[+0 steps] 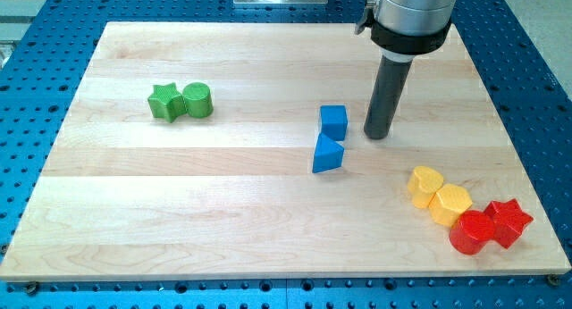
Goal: Separate the green blocks
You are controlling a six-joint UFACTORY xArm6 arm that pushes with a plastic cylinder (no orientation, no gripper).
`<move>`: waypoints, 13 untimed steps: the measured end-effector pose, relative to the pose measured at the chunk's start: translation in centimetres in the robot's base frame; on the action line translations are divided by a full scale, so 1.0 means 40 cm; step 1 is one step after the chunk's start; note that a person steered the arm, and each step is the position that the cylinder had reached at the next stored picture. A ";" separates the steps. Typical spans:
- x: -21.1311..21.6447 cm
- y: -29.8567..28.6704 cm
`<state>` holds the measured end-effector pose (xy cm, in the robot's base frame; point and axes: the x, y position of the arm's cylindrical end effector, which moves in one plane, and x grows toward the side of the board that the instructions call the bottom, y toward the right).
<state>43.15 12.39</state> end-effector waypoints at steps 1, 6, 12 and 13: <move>-0.024 -0.032; -0.363 -0.586; -0.288 -0.428; -0.371 -0.414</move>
<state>28.29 -4.18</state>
